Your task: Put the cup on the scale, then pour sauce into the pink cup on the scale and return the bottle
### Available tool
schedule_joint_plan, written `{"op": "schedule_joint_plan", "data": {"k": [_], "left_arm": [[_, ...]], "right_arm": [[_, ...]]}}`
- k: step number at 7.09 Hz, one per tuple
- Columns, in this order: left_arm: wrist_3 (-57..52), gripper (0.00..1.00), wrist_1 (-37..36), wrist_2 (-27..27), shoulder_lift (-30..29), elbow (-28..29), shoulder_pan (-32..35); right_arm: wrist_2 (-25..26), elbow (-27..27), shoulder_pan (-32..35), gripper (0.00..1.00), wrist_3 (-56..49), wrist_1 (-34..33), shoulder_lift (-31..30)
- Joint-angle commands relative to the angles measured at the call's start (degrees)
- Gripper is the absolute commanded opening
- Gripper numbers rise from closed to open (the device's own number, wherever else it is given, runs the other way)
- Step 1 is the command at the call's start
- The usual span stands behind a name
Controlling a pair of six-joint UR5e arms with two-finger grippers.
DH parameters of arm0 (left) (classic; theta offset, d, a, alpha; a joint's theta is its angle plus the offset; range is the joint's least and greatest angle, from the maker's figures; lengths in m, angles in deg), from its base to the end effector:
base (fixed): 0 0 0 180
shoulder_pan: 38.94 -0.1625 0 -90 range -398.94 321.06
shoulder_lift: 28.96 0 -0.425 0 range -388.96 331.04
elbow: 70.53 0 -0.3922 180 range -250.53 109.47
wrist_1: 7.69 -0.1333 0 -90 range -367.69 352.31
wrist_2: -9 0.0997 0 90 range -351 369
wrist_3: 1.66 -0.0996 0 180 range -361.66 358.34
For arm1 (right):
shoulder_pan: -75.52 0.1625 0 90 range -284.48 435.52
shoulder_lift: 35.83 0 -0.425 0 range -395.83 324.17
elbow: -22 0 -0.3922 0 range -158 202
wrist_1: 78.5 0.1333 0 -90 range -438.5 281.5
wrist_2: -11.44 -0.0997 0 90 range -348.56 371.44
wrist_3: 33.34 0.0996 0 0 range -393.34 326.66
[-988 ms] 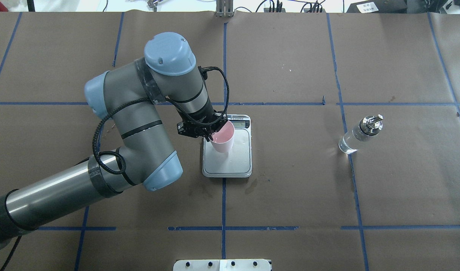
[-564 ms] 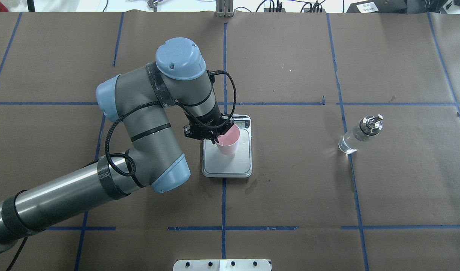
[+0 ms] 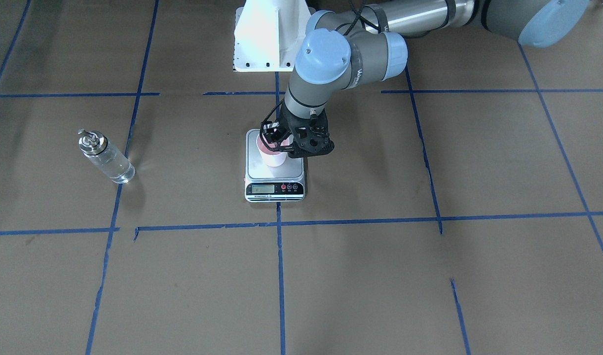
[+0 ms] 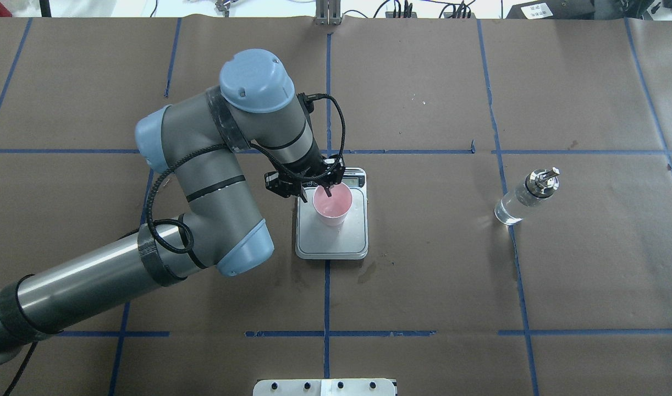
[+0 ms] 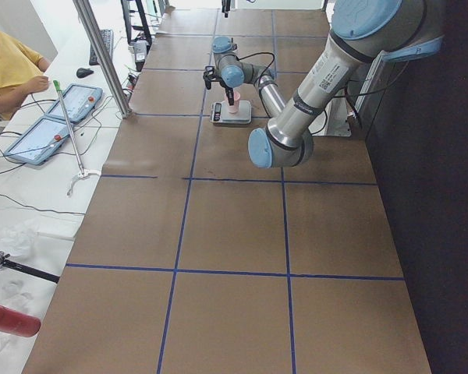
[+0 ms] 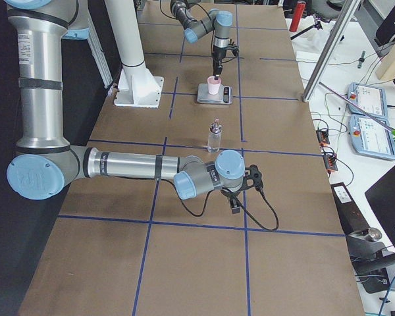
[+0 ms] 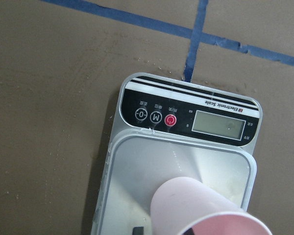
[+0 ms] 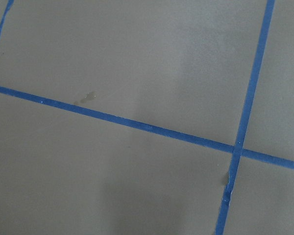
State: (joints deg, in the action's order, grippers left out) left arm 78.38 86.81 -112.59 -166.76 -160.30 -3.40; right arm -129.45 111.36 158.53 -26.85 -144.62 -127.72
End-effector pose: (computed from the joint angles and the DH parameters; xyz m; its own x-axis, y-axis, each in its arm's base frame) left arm 0.5287 -0.4774 0.1320 0.5201 -0.1905 -0.8326 0.0700 0.9810 -0.1807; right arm -0.0045 -0.4967 0.6268 0.6008 -0.2504 0.7592 0.0457 0.9589 0.2800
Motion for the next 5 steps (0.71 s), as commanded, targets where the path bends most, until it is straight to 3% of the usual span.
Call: {"op": "schedule_joint_plan", "data": {"k": [1,2,4,5], "left_arm": [[0.03,0.54,-0.28,-0.14,0.87,-4.97,4.00],[0.03,0.54,-0.37,-0.14,2.79,-5.42,4.62],[-0.15,0.54,-0.28,0.13,5.53,-7.70,4.80],[-0.15,0.54,-0.20,0.13,5.79,-7.88,4.80]], "right_arm": [[-4.37,4.21,-0.56,0.99,6.82,0.12,0.22],[-4.49,10.25,-1.96,0.99,16.79,0.29,-0.21],[-2.57,16.60,-6.87,0.99,35.33,11.83,-0.57],[5.10,23.60,-13.77,0.99,41.96,14.07,-3.35]]}}
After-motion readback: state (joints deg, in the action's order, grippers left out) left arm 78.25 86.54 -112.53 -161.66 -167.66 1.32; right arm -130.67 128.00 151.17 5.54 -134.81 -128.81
